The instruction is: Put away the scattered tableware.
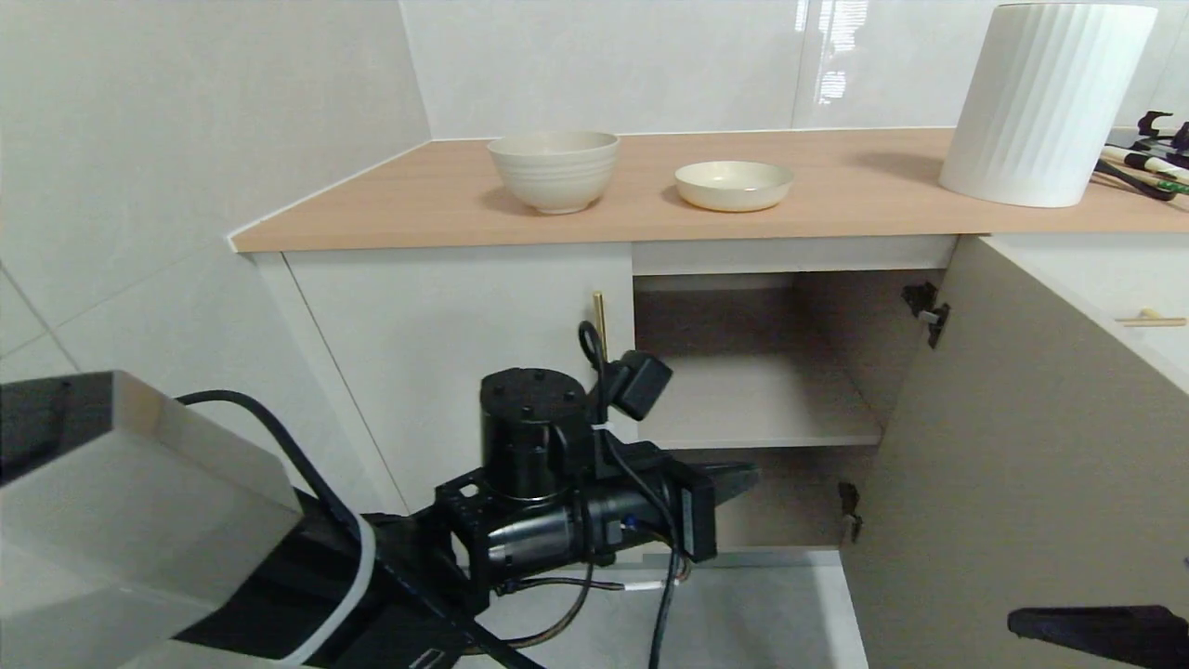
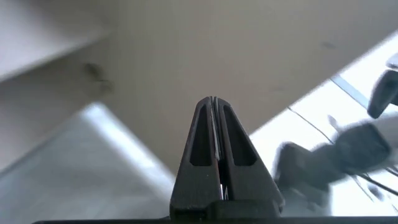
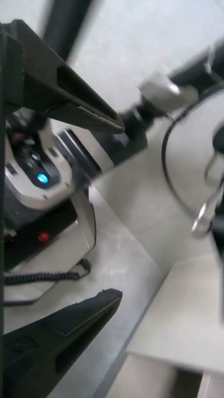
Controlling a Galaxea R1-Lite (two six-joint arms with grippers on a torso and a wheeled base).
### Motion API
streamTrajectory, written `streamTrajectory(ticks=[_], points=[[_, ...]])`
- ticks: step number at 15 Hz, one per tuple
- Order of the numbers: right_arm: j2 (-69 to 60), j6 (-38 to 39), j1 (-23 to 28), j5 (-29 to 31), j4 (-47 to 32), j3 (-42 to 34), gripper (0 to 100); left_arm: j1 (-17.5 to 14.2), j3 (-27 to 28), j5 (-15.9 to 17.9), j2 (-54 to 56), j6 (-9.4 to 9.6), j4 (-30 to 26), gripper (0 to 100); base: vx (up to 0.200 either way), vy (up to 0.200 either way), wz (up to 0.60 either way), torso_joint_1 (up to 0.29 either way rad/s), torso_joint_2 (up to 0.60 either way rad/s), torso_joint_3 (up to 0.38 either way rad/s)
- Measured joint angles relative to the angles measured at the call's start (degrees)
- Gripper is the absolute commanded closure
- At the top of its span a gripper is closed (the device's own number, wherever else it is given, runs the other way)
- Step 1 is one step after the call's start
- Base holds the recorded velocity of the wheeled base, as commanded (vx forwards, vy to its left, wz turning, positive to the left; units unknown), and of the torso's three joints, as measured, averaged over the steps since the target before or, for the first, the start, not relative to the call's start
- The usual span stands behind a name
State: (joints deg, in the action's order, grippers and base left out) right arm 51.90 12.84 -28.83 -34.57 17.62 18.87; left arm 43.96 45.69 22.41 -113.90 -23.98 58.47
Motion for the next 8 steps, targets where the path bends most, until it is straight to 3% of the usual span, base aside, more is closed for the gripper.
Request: streamTrajectory(ticks=[4, 8], points=[[12.3, 0.0, 0.0, 3.1, 3.7, 7.5, 0, -8.1, -8.7, -0.4, 7.9, 2.01, -0.2, 100, 0.0, 0.0, 0.0, 0.0, 0.0, 0.0], [29.1, -0.4, 2.0, 8.9, 4.1, 20.0, 0, -17.0, -14.5, -0.5, 18.9, 4.5, -12.2, 100, 0.0, 0.0, 0.0, 0.0, 0.0, 0.0]])
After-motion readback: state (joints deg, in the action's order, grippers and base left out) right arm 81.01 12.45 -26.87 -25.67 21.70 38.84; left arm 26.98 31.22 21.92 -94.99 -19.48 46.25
